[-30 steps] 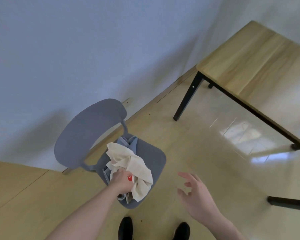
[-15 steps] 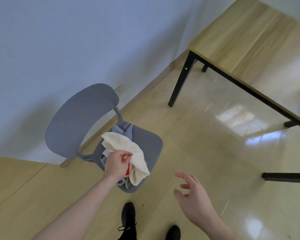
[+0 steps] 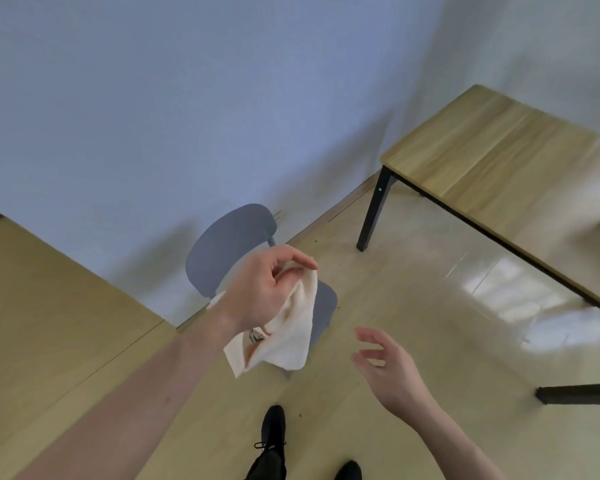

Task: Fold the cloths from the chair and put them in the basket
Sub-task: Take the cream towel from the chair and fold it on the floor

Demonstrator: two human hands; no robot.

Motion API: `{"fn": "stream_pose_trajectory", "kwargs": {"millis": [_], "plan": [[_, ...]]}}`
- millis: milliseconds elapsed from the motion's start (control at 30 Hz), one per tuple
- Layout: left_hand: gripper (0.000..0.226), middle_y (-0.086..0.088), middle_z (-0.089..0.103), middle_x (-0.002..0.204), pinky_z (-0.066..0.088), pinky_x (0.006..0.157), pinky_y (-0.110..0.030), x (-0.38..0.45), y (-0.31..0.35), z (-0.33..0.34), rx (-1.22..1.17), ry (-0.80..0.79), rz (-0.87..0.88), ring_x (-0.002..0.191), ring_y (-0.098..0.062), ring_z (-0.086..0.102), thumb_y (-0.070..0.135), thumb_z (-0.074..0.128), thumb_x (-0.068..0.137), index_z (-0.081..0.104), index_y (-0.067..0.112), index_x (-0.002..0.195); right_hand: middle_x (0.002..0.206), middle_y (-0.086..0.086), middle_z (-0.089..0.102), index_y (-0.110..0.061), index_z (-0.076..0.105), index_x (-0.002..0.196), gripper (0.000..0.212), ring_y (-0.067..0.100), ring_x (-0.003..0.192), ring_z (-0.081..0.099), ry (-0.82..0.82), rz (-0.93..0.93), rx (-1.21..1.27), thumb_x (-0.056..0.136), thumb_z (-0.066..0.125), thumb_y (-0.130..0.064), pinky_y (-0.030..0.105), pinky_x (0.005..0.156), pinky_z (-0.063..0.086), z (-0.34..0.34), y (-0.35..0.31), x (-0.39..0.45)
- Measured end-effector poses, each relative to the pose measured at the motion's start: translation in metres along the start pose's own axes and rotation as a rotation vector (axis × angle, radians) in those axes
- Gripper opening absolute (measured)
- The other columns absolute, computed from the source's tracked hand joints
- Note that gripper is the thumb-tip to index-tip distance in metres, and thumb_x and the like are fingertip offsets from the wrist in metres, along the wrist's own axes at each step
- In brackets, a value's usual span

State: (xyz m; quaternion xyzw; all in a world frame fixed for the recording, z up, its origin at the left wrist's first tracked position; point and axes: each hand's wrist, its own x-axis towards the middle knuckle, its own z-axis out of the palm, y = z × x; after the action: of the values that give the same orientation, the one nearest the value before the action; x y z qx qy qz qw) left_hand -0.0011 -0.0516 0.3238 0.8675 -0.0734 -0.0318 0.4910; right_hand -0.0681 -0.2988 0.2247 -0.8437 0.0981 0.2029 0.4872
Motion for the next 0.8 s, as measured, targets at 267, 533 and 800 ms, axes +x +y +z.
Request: {"fn": "stream_pose_trajectory", "kwargs": {"millis": [267, 533, 800], "plan": [[0.033, 0.015, 0.073, 0.114, 0.047, 0.108, -0.028, -0.031, 0.107, 0.011, 0.08, -0.537, 0.025, 0.118, 0.0, 0.062, 0.003, 0.056, 0.1, 0.073, 0.027, 0.115, 0.134, -0.032, 0.052, -0.047, 0.045, 0.146, 0.071, -0.006, 0.117, 0.055, -0.011, -0.306, -0.094, 0.087, 0.077, -0.026, 0.019, 0.09, 0.052, -0.075, -0.026, -0.038], [0.024, 0.021, 0.067, 0.112, 0.048, 0.096, -0.024, -0.051, 0.131, 0.051, 0.209, -0.5, 0.061, 0.107, 0.003, 0.062, 0.032, 0.07, 0.095, 0.068, 0.044, 0.116, 0.069, -0.006, 0.063, -0.022, 0.067, 0.083, 0.006, 0.006, 0.063, 0.052, -0.033, -0.355, -0.228, 0.087, 0.063, -0.026, 0.032, 0.061, 0.048, -0.101, -0.011, -0.064], [0.023, 0.014, 0.058, 0.068, 0.038, 0.062, -0.024, -0.042, 0.038, 0.086, 0.83, -0.536, -0.088, 0.07, -0.009, 0.056, 0.037, 0.069, 0.089, 0.059, 0.026, 0.072, 0.079, -0.002, 0.068, -0.021, 0.068, 0.09, 0.022, 0.017, 0.075, 0.062, 0.248, -0.395, 0.059, 0.094, 0.054, -0.004, 0.027, 0.061, 0.049, -0.151, 0.013, -0.108]]}}
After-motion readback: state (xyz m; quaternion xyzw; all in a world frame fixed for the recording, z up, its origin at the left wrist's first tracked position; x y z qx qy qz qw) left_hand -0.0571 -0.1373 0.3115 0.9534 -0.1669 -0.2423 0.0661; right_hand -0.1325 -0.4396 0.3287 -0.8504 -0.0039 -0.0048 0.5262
